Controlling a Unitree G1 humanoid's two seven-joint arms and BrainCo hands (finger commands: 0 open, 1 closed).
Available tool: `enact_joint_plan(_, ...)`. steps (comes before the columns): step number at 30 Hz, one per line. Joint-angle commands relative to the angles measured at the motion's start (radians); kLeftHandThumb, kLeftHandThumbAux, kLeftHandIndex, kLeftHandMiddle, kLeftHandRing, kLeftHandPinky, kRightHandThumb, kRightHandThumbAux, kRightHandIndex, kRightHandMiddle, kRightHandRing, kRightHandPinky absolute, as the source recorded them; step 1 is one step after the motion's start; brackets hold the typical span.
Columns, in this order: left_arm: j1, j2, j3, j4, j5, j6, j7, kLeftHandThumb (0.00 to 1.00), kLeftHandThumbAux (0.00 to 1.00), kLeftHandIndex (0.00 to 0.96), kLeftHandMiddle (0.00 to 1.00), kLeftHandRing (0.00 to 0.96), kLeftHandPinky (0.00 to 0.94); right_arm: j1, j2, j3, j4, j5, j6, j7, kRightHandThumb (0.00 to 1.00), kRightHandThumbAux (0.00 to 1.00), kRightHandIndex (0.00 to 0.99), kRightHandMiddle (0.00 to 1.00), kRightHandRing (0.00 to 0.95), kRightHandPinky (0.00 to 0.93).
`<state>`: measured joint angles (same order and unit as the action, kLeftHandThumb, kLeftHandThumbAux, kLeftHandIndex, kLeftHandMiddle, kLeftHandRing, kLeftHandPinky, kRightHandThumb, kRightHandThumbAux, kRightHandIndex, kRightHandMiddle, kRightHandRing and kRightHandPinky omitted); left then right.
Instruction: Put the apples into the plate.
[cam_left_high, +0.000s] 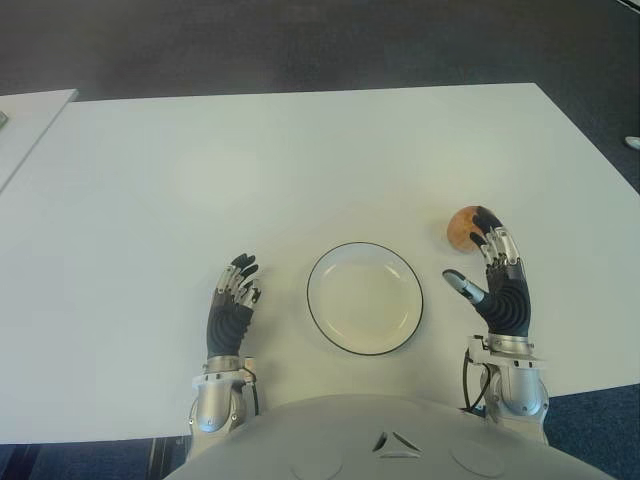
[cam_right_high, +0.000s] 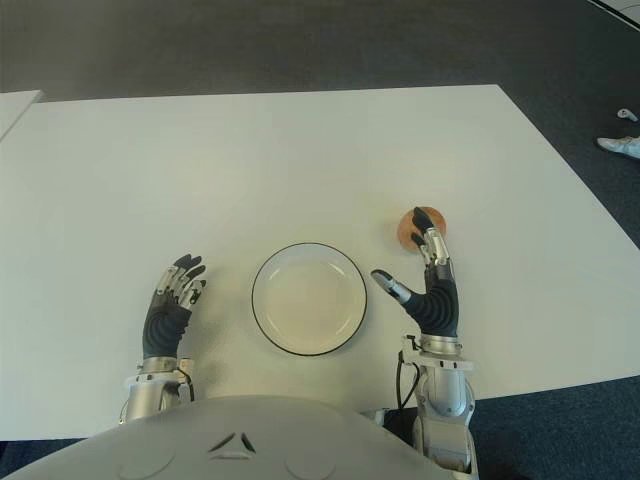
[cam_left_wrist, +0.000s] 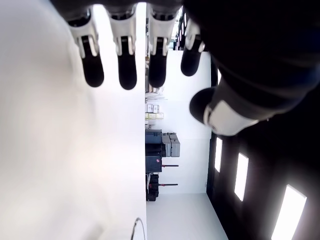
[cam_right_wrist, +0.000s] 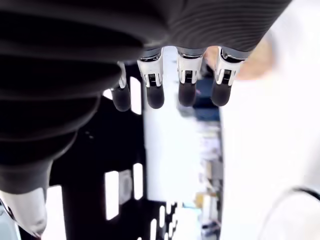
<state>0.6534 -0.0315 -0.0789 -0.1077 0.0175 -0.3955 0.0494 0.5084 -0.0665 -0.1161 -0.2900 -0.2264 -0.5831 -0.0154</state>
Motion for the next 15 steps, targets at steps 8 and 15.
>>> enact_joint_plan(8, -0.011, 0.005, 0.004, 0.021, -0.009, 0.016, -0.015, 0.223, 0.627, 0.172, 0.201, 0.225, 0.262, -0.131, -0.238, -0.259, -0.039, -0.486, -0.096, -0.186, 0.378, 0.498, 0.079, 0.098, 0.070, 0.023)
enact_joint_plan(15, -0.015, 0.010, 0.010, 0.028, -0.015, 0.017, -0.019, 0.208, 0.618, 0.165, 0.198, 0.224, 0.252, -0.171, -0.340, -0.299, -0.045, -0.690, 0.020, -0.216, 0.316, 0.434, 0.057, 0.076, 0.039, 0.001)
